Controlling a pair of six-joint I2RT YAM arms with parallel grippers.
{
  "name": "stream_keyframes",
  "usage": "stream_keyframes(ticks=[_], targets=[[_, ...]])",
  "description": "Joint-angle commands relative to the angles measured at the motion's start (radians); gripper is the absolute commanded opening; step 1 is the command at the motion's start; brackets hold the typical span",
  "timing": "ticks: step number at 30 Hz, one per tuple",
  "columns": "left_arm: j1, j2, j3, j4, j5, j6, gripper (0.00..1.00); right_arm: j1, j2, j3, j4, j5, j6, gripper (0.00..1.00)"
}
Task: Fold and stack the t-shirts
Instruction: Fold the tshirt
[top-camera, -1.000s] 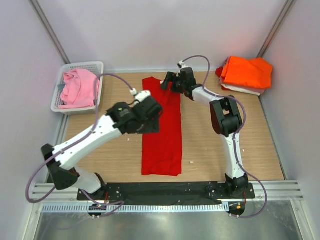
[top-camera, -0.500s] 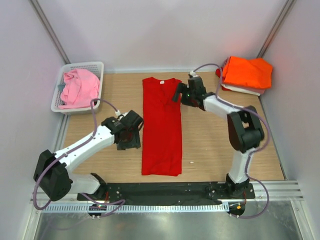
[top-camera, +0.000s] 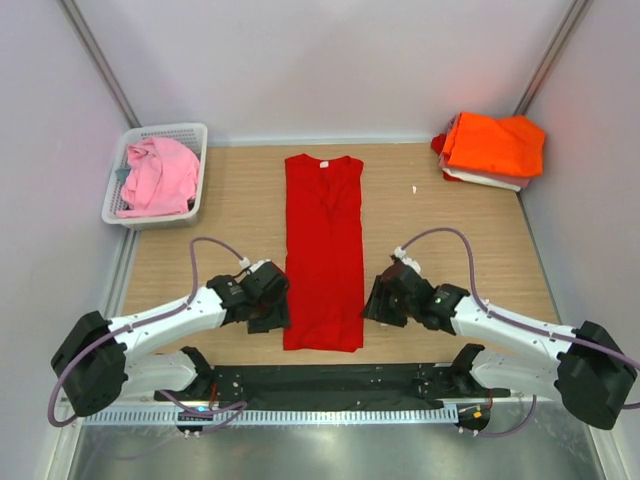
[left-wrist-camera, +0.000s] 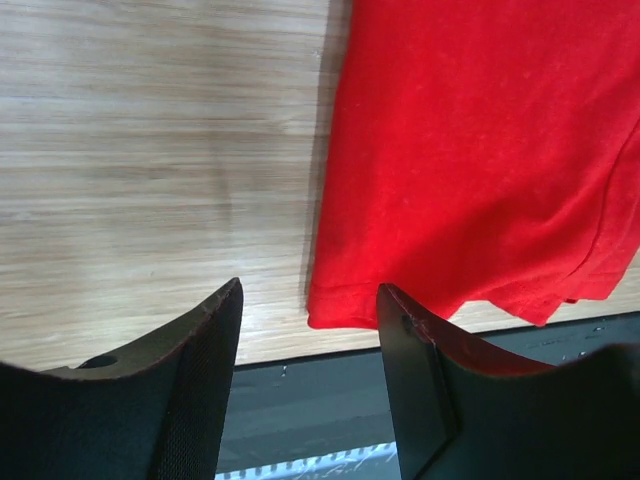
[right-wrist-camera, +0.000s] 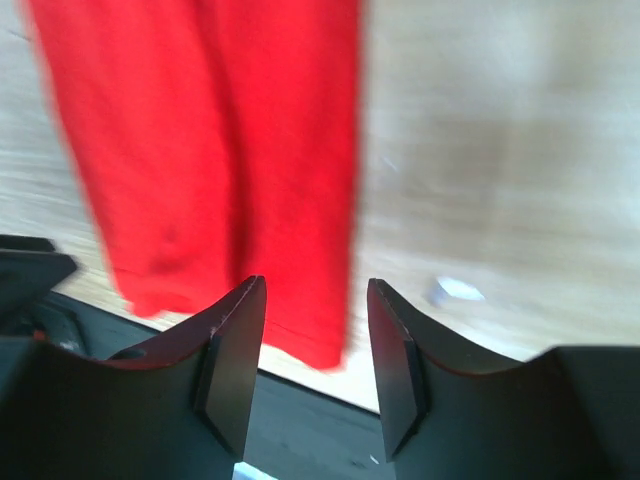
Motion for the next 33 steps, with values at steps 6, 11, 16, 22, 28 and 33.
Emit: stream_keyframes(ticks=[6, 11, 16, 22, 28, 33], targets=[[-0.027, -0.073, -0.134, 0.124, -0.003, -0.101, 0.57, 0.143, -0.042, -0.096, 0.034, 0.046, 0.201, 0.49], [-0.063, -0.087, -0.166, 0.145, -0.009, -0.149, 0.56, 0.22, 0.039, -0.082, 0.068, 0.057, 0.212, 0.49], [-0.082, -0.118, -0.194, 0.145, -0.009, -0.173, 0.56, 0.244, 0.061, -0.102, 0.073, 0.079, 0.227, 0.45], [-0.114, -0.127, -0.212, 0.155, -0.004, -0.202, 0.56, 0.246, 0.052, -0.121, 0.073, 0.092, 0.223, 0.15], [-0.168, -0.124, -0.243, 0.184, -0.015, -0.256, 0.56, 0.246, -0.011, -0.145, 0.05, 0.112, 0.23, 0.01], [-0.185, -0.09, -0.263, 0.229, -0.021, -0.285, 0.5, 0.246, -0.033, -0.159, 0.039, 0.115, 0.23, 0.01]])
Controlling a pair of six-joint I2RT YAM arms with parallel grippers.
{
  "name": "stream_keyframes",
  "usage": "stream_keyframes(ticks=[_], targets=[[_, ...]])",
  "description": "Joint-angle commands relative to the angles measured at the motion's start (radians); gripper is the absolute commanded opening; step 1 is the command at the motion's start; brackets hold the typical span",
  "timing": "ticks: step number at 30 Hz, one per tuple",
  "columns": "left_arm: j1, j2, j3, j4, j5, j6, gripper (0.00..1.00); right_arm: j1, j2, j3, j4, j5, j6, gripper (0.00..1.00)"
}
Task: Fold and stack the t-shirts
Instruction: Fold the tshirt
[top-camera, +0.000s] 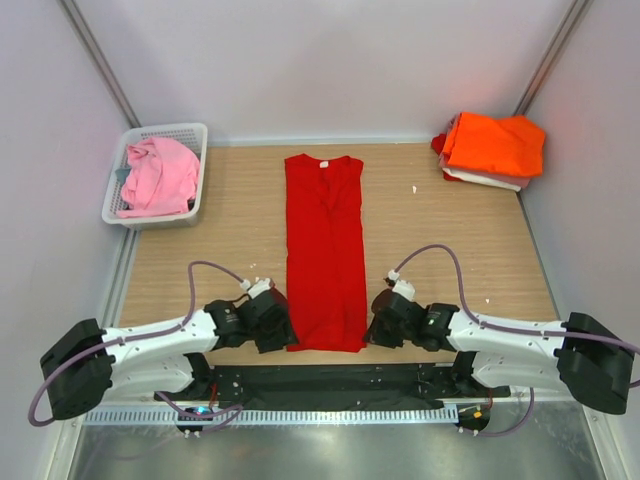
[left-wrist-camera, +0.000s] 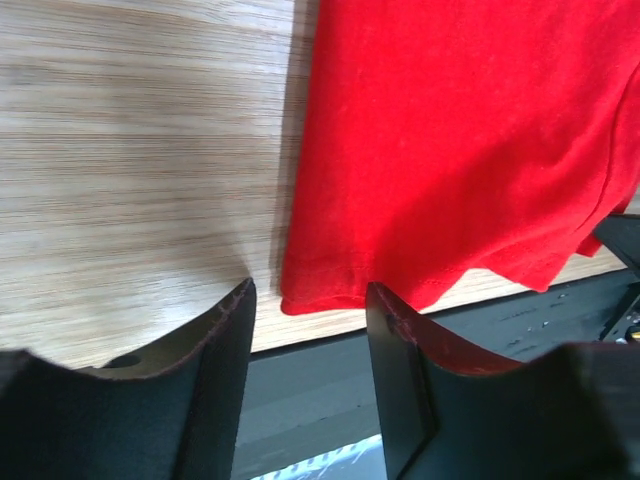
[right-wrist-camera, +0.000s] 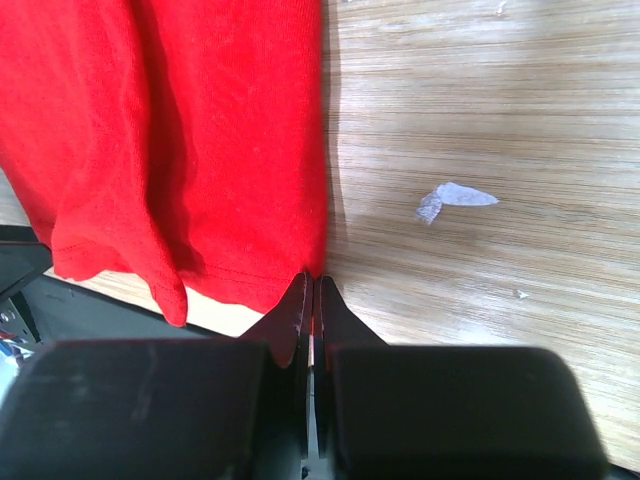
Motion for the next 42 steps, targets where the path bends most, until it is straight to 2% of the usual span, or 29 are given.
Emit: stream_keyframes(ticks=[1, 3, 6, 9, 10, 13, 16, 20, 23, 29, 34, 39, 42], targets=[[-0.019, 0.044, -0.04, 0.019, -0.023, -0.035, 0.47, 0.006, -0.026, -0.012, -0.004, 0.037, 0.009, 0.02], [-0.028, 0.064, -0.036, 0.031, -0.026, -0.038, 0.45, 0.006, -0.028, -0.012, -0.005, 0.038, 0.007, 0.02], [-0.033, 0.11, -0.036, 0.05, -0.037, -0.042, 0.34, 0.006, -0.029, -0.018, -0.001, 0.037, 0.007, 0.01], [-0.039, 0.138, -0.031, 0.062, -0.046, -0.042, 0.12, 0.006, -0.037, -0.023, -0.002, 0.034, 0.006, 0.02], [-0.039, 0.141, -0.025, 0.059, -0.046, -0.041, 0.0, 0.006, -0.048, -0.024, -0.014, 0.038, 0.007, 0.01], [-0.047, 0.121, -0.014, 0.044, -0.039, -0.044, 0.0, 0.006, -0.083, -0.023, -0.05, 0.055, 0.013, 0.01], [-0.06, 0.068, 0.01, -0.037, -0.052, -0.062, 0.0, 0.006, -0.154, -0.01, -0.139, 0.081, 0.021, 0.02], [-0.065, 0.012, 0.062, -0.102, -0.068, -0.053, 0.0, 0.006, -0.203, 0.016, -0.143, 0.054, 0.006, 0.02], [-0.064, 0.028, 0.16, -0.2, -0.121, -0.024, 0.0, 0.006, -0.175, 0.074, -0.16, 0.048, -0.025, 0.01], [-0.039, 0.115, 0.406, -0.356, -0.167, 0.056, 0.0, -0.008, -0.071, 0.275, -0.249, 0.152, -0.123, 0.01], [0.077, 0.17, 0.533, -0.396, -0.144, 0.18, 0.0, -0.082, 0.036, 0.434, -0.275, 0.173, -0.23, 0.01], [0.232, 0.279, 0.67, -0.407, -0.091, 0.324, 0.0, -0.252, 0.16, 0.548, -0.231, 0.091, -0.368, 0.01], [0.3, 0.362, 0.752, -0.4, -0.059, 0.382, 0.0, -0.298, 0.243, 0.605, -0.225, 0.069, -0.436, 0.01]])
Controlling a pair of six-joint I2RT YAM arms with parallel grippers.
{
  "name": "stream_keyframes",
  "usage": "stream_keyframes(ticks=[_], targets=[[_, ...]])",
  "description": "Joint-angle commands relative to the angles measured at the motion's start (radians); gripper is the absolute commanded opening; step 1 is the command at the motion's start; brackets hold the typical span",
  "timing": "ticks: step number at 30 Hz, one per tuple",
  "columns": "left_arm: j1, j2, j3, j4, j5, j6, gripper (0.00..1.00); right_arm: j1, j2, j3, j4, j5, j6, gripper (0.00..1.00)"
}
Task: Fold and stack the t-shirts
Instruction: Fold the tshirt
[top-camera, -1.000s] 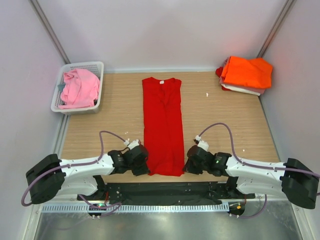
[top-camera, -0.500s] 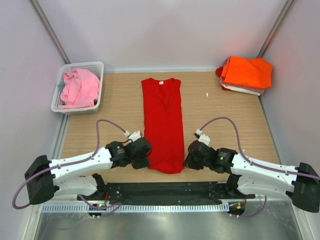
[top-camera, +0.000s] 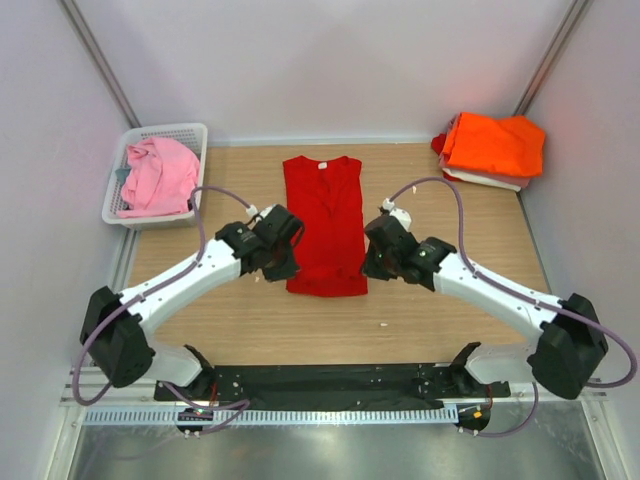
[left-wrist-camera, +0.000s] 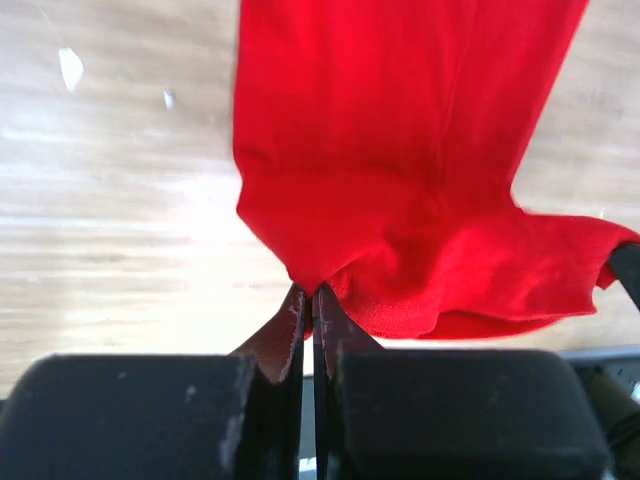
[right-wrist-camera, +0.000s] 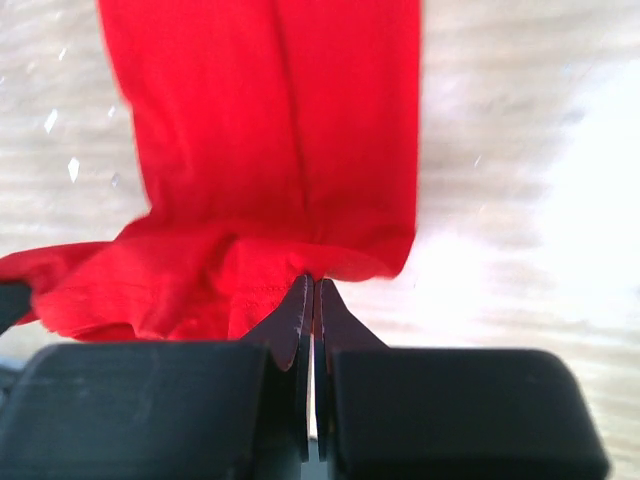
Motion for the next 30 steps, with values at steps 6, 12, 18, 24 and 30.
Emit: stream_keyframes(ticks=[6, 12, 18, 24, 30], targets=[[0.141, 0.21, 0.221, -0.017, 0.07, 0.215, 0.0, -0.14, 0.186, 0.197, 0.042, -0.062, -0.198, 0.01], [0.221, 0.31, 0.305, -0.009, 0.108, 0.263, 0.0, -0.209, 0.306, 0.298, 0.058, -0.109, -0.258, 0.01], [0.275, 0.425, 0.402, -0.006, 0.14, 0.304, 0.0, -0.267, 0.41, 0.378, 0.078, -0.14, -0.292, 0.01], [0.344, 0.598, 0.525, 0.003, 0.214, 0.33, 0.0, -0.318, 0.586, 0.502, 0.091, -0.149, -0.316, 0.01], [0.425, 0.839, 0.895, -0.127, 0.309, 0.399, 0.39, -0.369, 0.774, 0.725, -0.011, -0.094, -0.298, 0.72]])
